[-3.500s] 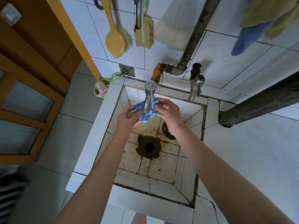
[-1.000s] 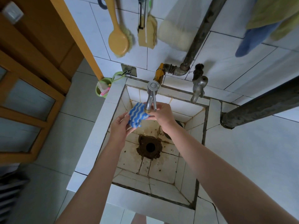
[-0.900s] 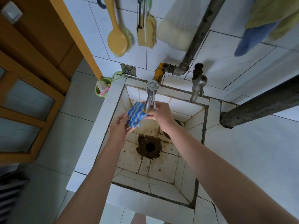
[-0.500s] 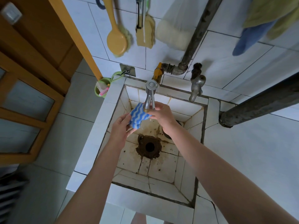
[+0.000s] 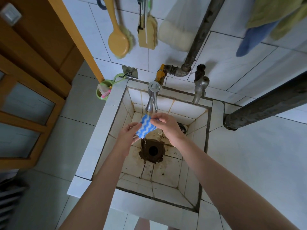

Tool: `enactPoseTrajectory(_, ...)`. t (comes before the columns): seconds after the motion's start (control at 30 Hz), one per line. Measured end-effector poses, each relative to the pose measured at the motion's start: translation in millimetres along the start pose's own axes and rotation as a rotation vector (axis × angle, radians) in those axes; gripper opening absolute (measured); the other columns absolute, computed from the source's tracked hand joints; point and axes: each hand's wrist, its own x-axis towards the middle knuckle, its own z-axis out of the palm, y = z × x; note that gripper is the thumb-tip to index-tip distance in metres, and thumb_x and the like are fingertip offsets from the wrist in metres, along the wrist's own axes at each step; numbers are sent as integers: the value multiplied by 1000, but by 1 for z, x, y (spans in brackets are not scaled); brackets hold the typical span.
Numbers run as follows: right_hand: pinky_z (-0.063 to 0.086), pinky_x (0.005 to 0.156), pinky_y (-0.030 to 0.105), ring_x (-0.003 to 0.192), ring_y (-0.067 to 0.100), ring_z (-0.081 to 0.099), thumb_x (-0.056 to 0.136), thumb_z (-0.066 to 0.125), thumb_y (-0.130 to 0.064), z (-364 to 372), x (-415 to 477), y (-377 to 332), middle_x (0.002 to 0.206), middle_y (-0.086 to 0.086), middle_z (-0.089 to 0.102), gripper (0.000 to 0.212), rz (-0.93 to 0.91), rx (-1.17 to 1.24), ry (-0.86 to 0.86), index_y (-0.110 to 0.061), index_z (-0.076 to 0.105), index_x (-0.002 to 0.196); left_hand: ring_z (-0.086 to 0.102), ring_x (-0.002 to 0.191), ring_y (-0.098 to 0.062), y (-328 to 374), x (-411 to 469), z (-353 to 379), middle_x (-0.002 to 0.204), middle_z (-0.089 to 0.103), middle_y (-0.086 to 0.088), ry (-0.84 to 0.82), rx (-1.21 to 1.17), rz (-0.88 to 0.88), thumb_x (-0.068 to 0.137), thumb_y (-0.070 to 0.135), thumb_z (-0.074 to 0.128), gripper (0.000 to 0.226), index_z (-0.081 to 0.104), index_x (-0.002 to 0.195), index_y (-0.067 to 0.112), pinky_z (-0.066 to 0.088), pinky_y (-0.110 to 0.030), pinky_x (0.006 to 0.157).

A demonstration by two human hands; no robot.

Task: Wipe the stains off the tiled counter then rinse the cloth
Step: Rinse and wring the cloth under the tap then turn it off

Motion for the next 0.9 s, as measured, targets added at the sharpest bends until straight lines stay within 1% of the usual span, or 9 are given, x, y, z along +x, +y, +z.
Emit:
enactPoseTrajectory(0.07, 50, 72, 22, 81, 12, 58, 83, 62, 4, -1, -1, 1, 84, 3, 60, 17, -6, 36, 18, -13, 61, 83, 65, 98, -17, 1, -2, 0, 111, 67, -8, -21, 25, 42, 87, 18, 62, 30, 59, 117, 12, 55, -17, 70)
enactPoseTrajectory(0.17, 50, 79, 28, 89, 16, 58, 85, 59, 5, -2, -1, 1, 91, 2, 62, 19, -2, 40, 35, -10, 61, 96, 65, 101, -17, 3, -4, 1, 110, 67, -8, -34, 57, 62, 88, 17, 62, 22, 64, 109, 16, 55, -19, 73)
enactPoseTrajectory(0.27, 51, 85, 34, 93, 17, 60, 86, 59, 1, -1, 0, -3, 93, 0, 65, 20, 12, 72, 40, -9, 63, 103, 66, 95, -14, 6, -6, 4, 107, 67, -7, -28, 64, 87, 89, 15, 60, 15, 65, 102, 19, 55, -17, 69)
enactPoseTrajectory(0.37, 53, 77, 21, 83, 9, 61, 85, 63, -6, 4, 1, -7, 89, -2, 64, 22, -14, 11, 26, -3, 64, 107, 65, 95, -14, 9, -6, 5, 106, 67, -7, -18, 55, 104, 88, 13, 60, 16, 65, 102, 19, 54, -15, 66)
enactPoseTrajectory(0.47, 50, 65, 10, 76, 7, 59, 85, 63, -3, 8, 4, -10, 81, -3, 61, 15, -39, -28, 90, -3, 64, 99, 66, 97, -15, 12, -7, 6, 106, 68, -6, -18, 60, 119, 88, 13, 61, 16, 65, 102, 21, 54, -15, 68)
enactPoseTrajectory(0.53, 49, 62, 11, 76, 9, 58, 85, 63, -4, 8, 7, -11, 79, -3, 60, 9, -53, -28, 150, -8, 64, 94, 66, 94, -13, 14, -7, 7, 102, 68, -3, -27, 58, 139, 88, 11, 61, 19, 65, 103, 20, 55, -16, 68)
enactPoseTrajectory(0.67, 49, 67, 20, 79, 13, 59, 86, 61, -2, 1, 9, -8, 81, -2, 61, 10, -53, 47, 171, -8, 63, 93, 67, 89, -12, 19, -5, 10, 94, 70, 2, -13, 59, 182, 86, 5, 62, 20, 65, 102, 16, 56, -18, 71)
enactPoseTrajectory(0.77, 49, 66, 14, 79, 11, 58, 87, 59, 0, -3, 6, -6, 82, 0, 61, 12, -63, 41, 179, -6, 61, 96, 68, 86, -14, 19, -4, 14, 91, 70, -1, -5, 91, 196, 84, 3, 65, 19, 66, 102, 10, 57, -20, 72)
enactPoseTrajectory(0.9, 50, 67, 12, 83, 12, 59, 88, 58, -1, -10, 3, -1, 86, 0, 62, 10, -54, 57, 195, -10, 61, 92, 69, 88, -17, 17, -2, 20, 91, 71, -3, -8, 127, 232, 81, 3, 67, 18, 68, 95, 15, 56, -19, 67)
